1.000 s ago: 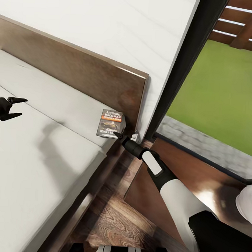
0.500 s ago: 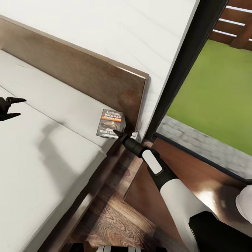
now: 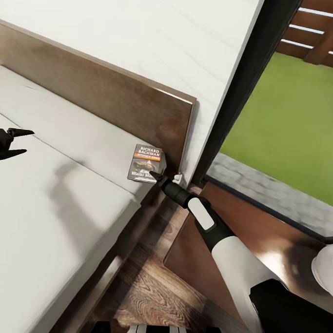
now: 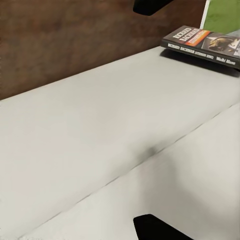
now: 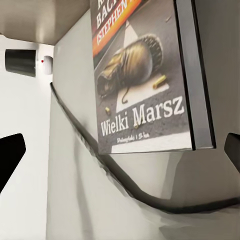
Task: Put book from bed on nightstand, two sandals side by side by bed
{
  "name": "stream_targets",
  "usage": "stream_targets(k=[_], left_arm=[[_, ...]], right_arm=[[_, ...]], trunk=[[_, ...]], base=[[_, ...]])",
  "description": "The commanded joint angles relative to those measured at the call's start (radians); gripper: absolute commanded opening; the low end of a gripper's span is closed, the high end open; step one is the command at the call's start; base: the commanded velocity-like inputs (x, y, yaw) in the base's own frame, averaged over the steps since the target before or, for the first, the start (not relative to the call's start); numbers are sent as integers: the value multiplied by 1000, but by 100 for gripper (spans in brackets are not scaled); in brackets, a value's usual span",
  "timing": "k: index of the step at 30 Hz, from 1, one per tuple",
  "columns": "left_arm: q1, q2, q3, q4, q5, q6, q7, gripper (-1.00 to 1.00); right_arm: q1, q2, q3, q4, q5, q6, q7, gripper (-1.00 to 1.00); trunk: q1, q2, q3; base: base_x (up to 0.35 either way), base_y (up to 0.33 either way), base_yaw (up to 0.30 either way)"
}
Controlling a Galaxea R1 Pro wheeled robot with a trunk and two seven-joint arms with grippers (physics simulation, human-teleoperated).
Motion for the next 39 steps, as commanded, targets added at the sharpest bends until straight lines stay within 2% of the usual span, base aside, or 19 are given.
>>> stream_targets(k=[1, 39], left_arm=[[-1, 0, 5, 0, -7, 4, -6, 100], [-1, 0, 5, 0, -7, 4, -6, 100]], right_arm=[[0, 0, 0, 0, -7, 4, 1, 100], [0, 0, -2, 7, -6, 4, -4, 100]], trunk=[[0, 0, -1], [0, 0, -1]], base=[[0, 0, 0], [0, 0, 0]])
